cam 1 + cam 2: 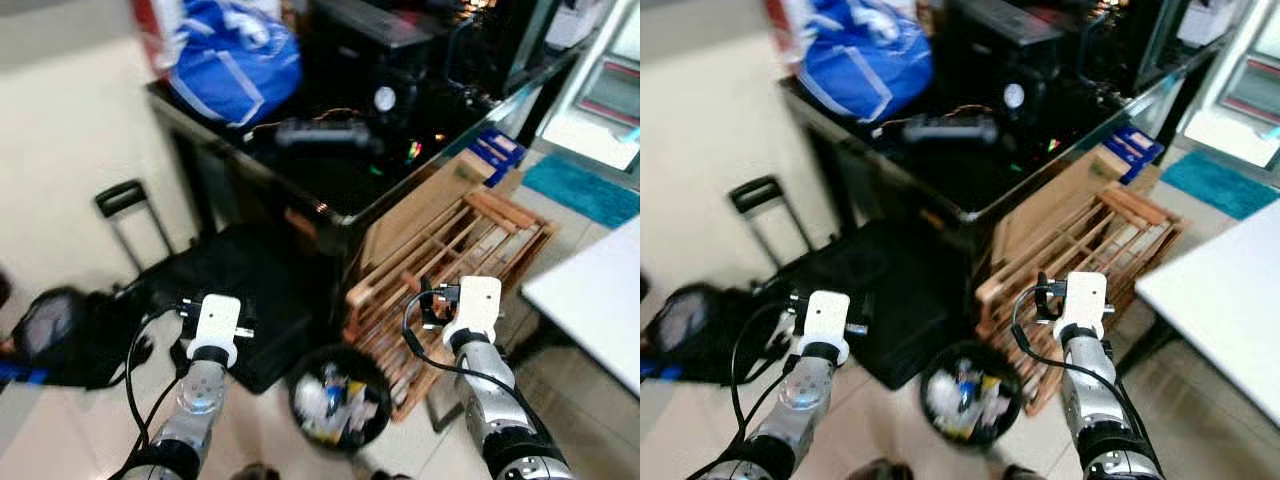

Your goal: Picking trash to rubbish bin

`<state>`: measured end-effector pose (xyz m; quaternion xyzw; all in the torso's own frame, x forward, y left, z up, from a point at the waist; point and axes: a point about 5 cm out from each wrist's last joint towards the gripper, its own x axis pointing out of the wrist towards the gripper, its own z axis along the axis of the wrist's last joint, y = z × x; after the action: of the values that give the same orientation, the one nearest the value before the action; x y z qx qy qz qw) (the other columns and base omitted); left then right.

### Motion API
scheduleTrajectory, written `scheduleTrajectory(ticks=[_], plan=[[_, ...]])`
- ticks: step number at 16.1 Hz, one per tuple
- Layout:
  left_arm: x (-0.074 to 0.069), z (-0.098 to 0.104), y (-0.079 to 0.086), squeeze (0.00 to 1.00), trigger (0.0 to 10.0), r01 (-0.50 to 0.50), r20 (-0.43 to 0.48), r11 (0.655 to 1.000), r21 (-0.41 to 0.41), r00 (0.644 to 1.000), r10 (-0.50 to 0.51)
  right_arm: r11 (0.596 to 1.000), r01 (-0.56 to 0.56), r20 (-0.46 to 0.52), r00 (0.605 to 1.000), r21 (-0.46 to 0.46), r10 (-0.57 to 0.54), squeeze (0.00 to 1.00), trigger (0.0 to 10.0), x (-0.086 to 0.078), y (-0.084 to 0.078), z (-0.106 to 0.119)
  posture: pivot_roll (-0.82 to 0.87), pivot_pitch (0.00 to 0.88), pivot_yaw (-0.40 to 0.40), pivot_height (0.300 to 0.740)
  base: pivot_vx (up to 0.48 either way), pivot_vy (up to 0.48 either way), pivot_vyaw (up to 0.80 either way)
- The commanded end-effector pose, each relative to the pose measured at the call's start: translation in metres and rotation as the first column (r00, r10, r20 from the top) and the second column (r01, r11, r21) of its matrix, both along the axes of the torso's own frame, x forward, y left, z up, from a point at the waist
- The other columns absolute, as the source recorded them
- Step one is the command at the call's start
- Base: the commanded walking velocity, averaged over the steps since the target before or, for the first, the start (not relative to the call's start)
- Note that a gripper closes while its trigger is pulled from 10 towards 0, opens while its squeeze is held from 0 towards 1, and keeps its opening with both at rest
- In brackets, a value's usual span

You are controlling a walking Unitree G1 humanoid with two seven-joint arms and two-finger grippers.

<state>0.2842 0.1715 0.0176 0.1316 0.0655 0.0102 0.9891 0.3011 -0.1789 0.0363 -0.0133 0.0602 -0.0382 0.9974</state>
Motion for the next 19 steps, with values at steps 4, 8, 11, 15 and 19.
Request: scheduleTrajectory(ticks=[4, 8, 11, 15, 19], plan=[[-0.0021, -0.003, -0.0003, 0.0, 10.0, 0.001, -0.016, 1.0, 0.003, 1.0, -0.001, 1.0, 0.006, -0.004, 1.0, 0.017, -0.005, 0.0, 10.0, -0.0026, -0.0002, -0.003, -0.03, 0.042, 0.035, 0.74, -0.31, 0.0, 0.0], [-0.003, -0.0037, -0.0008, 0.0, 10.0, 0.004, -0.018, 1.0, 0.002, 1.0, -0.004, 1.0, 0.004, -0.013, 1.0, 0.019, -0.003, 0.0, 10.0, -0.0034, 0.0003, -0.0047, -0.03, 0.046, 0.035, 0.74, -0.3, 0.0, 0.0], [-0.0028, -0.0036, -0.001, 0.0, 10.0, 0.003, -0.017, 1.0, 0.002, 1.0, -0.003, 1.0, 0.0, -0.016, 1.0, 0.022, 0.0, 0.0, 10.0, -0.0033, 0.0009, -0.0052, -0.03, 0.044, 0.033, 0.74, -0.299, 0.0, 0.0], [-0.0036, -0.0046, 0.0003, 0.0, 10.0, -0.005, -0.023, 1.0, 0.007, 1.0, 0.005, 1.0, -0.005, -0.019, 1.0, 0.025, 0.006, 0.0, 10.0, -0.0038, 0.0026, -0.0061, -0.03, 0.039, 0.035, 0.74, -0.14, 0.0, 0.0], [-0.0056, -0.0075, 0.0006, 0.0, 10.0, -0.01, -0.039, 1.0, 0.011, 0.999, 0.011, 0.999, -0.008, -0.038, 0.999, 0.035, 0.009, 0.0, 10.0, -0.005, 0.0037, -0.009, -0.03, 0.034, 0.035, 0.74, 0.0, 0.0, -0.2]])
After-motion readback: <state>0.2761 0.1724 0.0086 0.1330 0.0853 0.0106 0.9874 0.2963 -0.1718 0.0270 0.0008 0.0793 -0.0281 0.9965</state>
